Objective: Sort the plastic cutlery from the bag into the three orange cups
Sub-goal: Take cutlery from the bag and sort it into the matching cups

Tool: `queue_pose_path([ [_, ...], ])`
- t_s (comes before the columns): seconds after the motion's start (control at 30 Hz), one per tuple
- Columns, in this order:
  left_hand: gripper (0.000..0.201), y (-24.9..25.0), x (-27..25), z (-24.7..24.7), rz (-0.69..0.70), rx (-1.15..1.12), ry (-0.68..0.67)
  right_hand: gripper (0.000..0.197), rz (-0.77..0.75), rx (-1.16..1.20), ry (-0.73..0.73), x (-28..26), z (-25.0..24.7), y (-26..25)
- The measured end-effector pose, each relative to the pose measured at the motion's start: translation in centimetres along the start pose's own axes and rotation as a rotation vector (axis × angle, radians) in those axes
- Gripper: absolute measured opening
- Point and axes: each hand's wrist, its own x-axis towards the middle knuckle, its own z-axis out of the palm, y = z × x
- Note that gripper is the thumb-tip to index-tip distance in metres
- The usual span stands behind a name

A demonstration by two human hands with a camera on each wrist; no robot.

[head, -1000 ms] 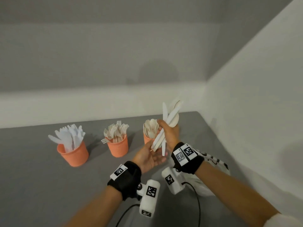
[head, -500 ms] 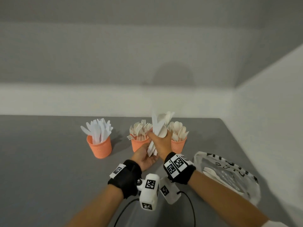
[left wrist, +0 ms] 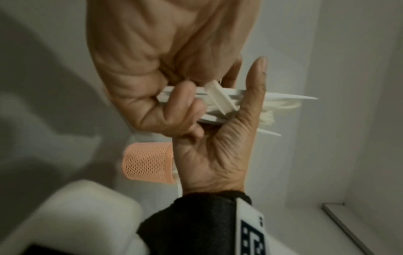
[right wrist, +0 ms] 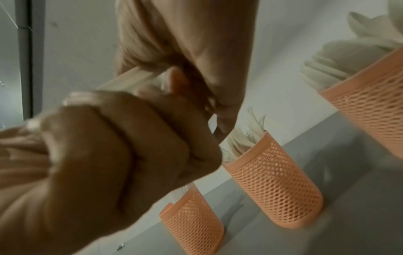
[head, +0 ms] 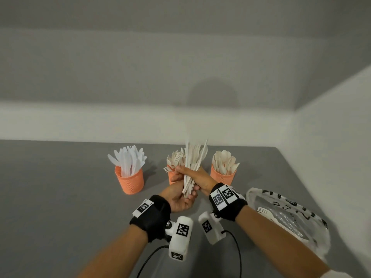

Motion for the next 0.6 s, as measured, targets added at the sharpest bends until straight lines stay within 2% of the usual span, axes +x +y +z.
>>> queue_pose_path([
  [0.1,0.05,0.1,-0.6,-0.5,0.023,0.206,0.086,0.013,-0.037,0.034,0.134,0.7,0.4,1.3],
  [0.13,0.044,0.2,-0.8,-0.8,0.054,0.267,0.139,0.011,-0.055,0.085,0.181,1.0,0.4,1.7],
  [0.2,0.028,0.6,-0.9,-1.5,0.148,0.327,0.25,0.02,-0.046,0.146,0.229,1.5,0.0,2.2],
  [0.23,0.021,1.0,-0.8,-2.1,0.221,0.322,0.303,0.025,-0.025,0.152,0.218,1.6,-0.1,2.4],
  [0.3,0.011,1.6,-0.5,-3.0,0.42,0.31,0.398,0.02,0.029,0.124,0.169,1.5,-0.2,2.6],
  [0.4,0.009,2.5,-0.5,-3.3,0.678,0.41,0.483,0.017,0.051,0.003,0.123,1.3,0.3,2.6],
  [0.47,0.008,2.8,-0.5,-2.7,0.748,0.505,0.474,0.023,0.05,-0.105,0.171,1.7,0.8,3.1],
  [0.6,0.018,2.7,0.1,-1.7,0.813,0.624,0.517,0.055,0.02,-0.194,0.24,2.8,1.8,4.4],
])
